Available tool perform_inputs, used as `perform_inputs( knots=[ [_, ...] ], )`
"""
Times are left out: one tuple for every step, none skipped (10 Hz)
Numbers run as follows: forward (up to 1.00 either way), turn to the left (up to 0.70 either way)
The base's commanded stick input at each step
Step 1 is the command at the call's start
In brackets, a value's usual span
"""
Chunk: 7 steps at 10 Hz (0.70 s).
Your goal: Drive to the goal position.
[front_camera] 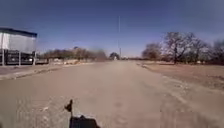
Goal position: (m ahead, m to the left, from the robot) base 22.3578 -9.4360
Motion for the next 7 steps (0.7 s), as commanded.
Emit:
perform_inputs(
  knots=[
    [1.0,-0.2],
    [1.0,-0.27],
    [1.0,-0.27],
    [1.0,0.0],
    [1.0,0.0],
    [1.0,0.0],
    [1.0,0.0]
  ],
)
